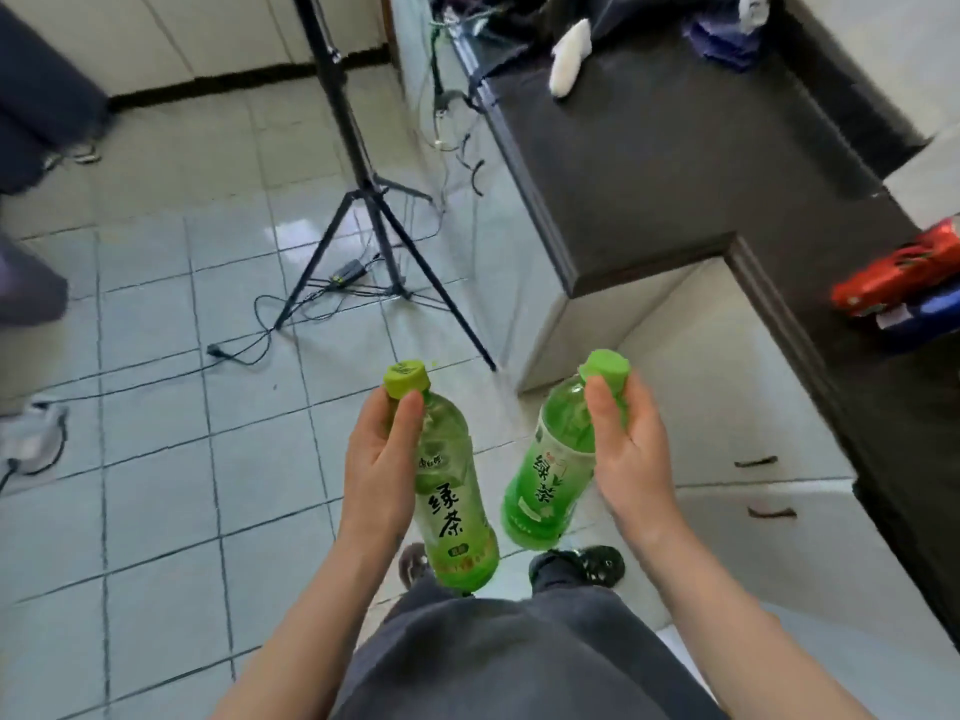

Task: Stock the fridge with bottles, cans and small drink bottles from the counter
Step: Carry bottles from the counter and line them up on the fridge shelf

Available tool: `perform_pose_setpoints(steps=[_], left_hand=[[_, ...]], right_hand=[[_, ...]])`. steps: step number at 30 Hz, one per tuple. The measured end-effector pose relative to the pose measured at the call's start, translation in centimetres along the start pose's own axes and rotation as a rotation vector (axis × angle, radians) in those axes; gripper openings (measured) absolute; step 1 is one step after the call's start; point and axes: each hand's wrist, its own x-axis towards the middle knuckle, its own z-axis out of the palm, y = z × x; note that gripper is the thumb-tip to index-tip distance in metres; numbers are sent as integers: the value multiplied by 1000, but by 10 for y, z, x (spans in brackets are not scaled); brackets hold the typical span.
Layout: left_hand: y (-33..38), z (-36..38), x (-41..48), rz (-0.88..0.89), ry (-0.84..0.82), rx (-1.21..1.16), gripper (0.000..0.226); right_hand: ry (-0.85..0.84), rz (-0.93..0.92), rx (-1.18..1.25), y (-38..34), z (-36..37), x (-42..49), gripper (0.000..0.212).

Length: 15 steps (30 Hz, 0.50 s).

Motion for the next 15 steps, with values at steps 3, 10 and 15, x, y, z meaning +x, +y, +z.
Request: perform_pose_setpoints(steps=[3,10,15], left_hand=[[-7,-71,3,-5,109,-24,19],[-16,-209,-8,12,406,-103,28],[-27,-276,-23,-3,649,-176,19]], right_hand=[[-74,4,5,1,70,-7,20],[-356,-48,-79,-12,214,-25,20],[-632,-88,-134,-25,305,-35,20]])
